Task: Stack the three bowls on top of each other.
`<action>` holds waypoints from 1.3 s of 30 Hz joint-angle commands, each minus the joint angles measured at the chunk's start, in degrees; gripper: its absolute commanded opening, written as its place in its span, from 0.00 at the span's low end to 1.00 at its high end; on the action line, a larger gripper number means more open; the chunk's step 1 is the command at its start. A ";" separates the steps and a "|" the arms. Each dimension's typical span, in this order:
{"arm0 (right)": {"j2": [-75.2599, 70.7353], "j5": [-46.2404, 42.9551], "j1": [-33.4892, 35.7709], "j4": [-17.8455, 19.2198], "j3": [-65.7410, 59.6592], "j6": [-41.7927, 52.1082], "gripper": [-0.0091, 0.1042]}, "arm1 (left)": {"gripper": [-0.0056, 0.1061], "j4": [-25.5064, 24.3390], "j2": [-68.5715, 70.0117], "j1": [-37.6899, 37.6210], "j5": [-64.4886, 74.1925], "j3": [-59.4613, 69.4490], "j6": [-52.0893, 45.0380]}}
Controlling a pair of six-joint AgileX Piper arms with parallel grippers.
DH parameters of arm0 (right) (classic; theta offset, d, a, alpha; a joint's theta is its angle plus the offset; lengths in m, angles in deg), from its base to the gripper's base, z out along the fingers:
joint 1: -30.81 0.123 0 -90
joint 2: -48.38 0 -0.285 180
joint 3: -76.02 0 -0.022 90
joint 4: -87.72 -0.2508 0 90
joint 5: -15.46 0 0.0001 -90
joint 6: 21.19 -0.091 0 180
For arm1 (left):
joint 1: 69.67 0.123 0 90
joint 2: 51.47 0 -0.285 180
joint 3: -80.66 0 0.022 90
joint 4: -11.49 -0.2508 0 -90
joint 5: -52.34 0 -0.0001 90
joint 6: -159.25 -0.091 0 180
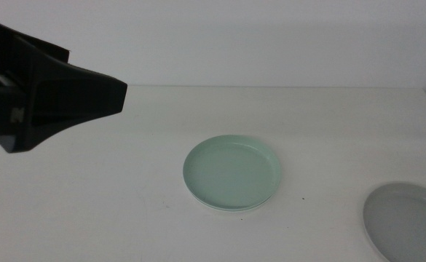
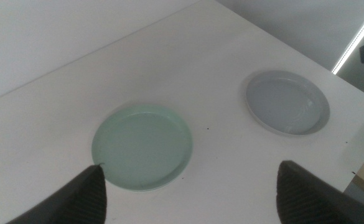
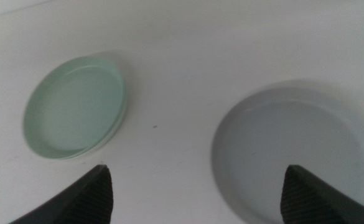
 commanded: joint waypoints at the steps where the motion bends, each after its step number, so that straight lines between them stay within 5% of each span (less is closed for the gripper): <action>1: 0.83 0.15 -0.29 -1.79 0.61 0.14 0.89 | 0.89 0.02 0.23 -0.01 -0.57 0.30 0.03; 6: 1.64 3.80 -0.29 -0.44 0.83 -5.45 0.89 | 0.89 0.02 0.23 -0.01 -0.57 0.30 0.03; 10: 9.07 12.48 -0.29 7.17 4.34 -6.96 0.89 | 0.89 0.02 0.23 -0.01 -0.57 0.30 0.03; 15: 18.65 12.94 -1.84 16.51 6.85 -6.90 0.89 | 0.89 0.02 0.23 -0.01 -0.57 0.30 0.03; 19: 25.49 9.96 -7.63 15.32 6.85 -4.60 0.89 | 0.89 0.02 0.23 -0.01 -0.57 0.30 0.03; 26: 39.04 -0.66 -21.27 4.87 6.85 3.93 0.89 | 0.89 -0.89 0.23 -0.01 -0.56 0.30 0.03; 33: 52.68 -4.51 -26.06 4.64 6.85 6.27 0.85 | 0.89 -0.89 0.23 -0.01 -0.56 0.30 0.03; 39: 59.80 -7.90 -26.16 4.94 6.85 6.27 0.65 | 0.89 -0.89 0.23 -0.01 -0.56 0.30 0.03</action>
